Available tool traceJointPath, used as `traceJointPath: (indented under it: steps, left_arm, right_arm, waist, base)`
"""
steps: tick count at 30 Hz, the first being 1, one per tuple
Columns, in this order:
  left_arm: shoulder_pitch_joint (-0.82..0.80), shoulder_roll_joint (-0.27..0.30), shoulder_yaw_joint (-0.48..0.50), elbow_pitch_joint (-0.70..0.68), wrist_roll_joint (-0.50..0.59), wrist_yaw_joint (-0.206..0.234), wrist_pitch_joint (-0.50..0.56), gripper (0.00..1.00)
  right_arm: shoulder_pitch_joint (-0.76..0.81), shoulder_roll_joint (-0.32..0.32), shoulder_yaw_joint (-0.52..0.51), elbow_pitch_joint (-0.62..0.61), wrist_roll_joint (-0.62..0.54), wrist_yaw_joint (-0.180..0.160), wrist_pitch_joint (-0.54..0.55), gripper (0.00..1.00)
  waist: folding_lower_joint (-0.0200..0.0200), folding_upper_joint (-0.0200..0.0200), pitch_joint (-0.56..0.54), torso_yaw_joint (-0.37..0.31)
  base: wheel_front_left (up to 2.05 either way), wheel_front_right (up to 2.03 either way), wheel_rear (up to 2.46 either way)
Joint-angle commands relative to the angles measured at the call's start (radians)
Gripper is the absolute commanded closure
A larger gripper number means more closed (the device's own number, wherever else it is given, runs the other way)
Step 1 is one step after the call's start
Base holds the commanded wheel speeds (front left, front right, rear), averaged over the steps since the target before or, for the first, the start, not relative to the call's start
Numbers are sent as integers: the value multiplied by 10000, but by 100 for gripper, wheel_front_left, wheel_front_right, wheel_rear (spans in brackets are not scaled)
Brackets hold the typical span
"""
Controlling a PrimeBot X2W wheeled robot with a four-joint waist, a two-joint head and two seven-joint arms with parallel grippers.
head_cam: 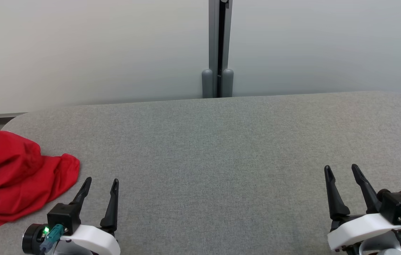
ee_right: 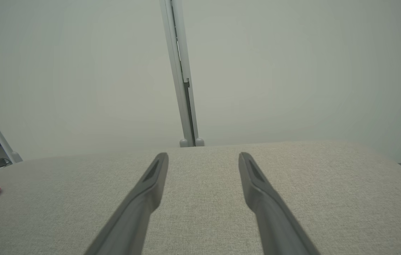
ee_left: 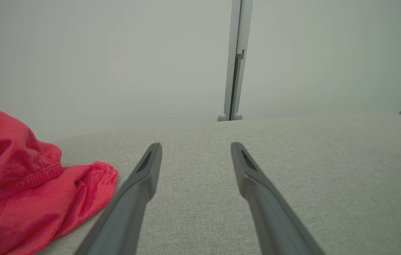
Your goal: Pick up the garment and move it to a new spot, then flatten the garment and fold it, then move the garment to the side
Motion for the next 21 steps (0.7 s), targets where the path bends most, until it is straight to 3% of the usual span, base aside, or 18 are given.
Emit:
traceJointPath:
  steps: [1, 21]
  left_arm:
    - [-135, 9, -18, 48, 183, 44, -93, 0]
    - [-230, -83, 27, 420, 315, -40, -185, 0]
  right_arm:
    - [65, -5, -22, 23, -129, 0, -4, 0]
    - [164, 32, -89, -41, 58, 0, 201, 0]
  waist:
    - [0, 0, -8, 4]
    - [0, 0, -6, 63]
  base:
    - [0, 0, 0]
    - [0, 0, 0]
